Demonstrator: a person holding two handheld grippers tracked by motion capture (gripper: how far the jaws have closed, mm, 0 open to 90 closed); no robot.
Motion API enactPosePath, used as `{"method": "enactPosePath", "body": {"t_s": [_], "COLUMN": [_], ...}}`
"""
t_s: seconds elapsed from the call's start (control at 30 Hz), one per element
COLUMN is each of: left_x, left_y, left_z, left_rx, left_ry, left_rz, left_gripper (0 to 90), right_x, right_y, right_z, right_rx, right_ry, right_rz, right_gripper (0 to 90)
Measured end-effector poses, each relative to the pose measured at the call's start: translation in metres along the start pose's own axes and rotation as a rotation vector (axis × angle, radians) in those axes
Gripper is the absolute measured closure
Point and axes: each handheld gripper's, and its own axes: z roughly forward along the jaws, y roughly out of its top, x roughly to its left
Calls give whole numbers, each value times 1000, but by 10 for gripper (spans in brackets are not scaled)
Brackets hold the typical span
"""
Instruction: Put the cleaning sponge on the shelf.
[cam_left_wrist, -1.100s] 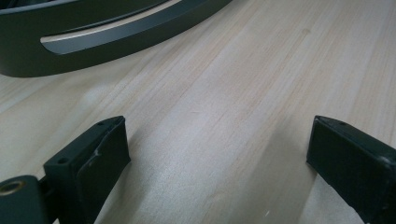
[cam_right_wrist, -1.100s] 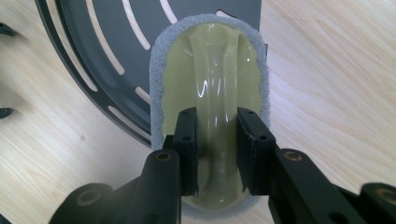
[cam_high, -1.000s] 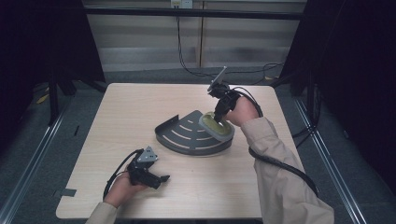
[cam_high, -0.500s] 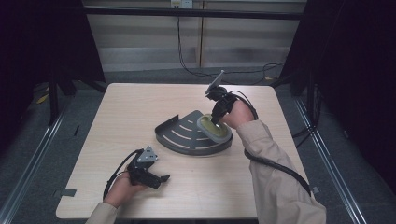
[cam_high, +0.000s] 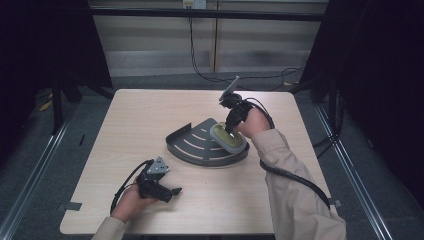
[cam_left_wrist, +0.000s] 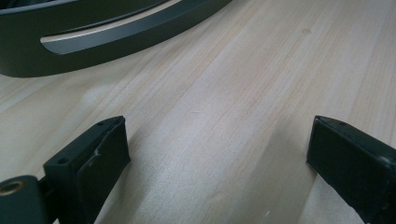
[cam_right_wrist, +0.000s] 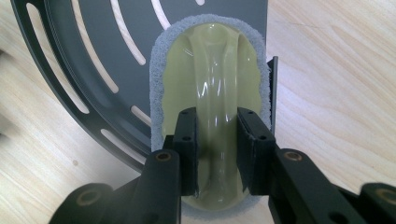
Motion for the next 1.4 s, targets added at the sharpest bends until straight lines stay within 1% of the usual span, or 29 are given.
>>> {"method": "enactPosePath", "body": {"t_s": [0.23, 0.47, 0.53, 0.77, 0.87, 1.13, 1.3, 1.4], "left_x": [0, 0, 0, 0, 0, 0, 0, 0], "left_y": [0, 0, 0, 0, 0, 0, 0, 0], "left_z": [0, 0, 0, 0, 0, 0, 0, 0], "left_rx": [0, 0, 1, 0, 0, -1, 1, 0], "left_ry": [2, -2, -2, -1, 2, 3, 3, 4], "left_rz": [-1, -1, 1, 1, -1, -2, 1, 1], "left_gripper": [51, 51, 51, 51, 51, 51, 51, 51], "right_x": [3, 2, 2, 0, 0, 1, 0, 0], "right_y": [2, 1, 1, 0, -1, 1, 3, 3], "right_z": [5, 9, 11, 16, 18, 21, 22, 24], "right_rx": [-4, 5, 0, 13, 19, 12, -8, -2], "right_ry": [-1, -2, -2, 4, -3, -5, -12, -13], "right_rz": [0, 4, 5, 11, 10, 11, 14, 13], "right_gripper": [716, 716, 716, 716, 716, 716, 717, 717]}}
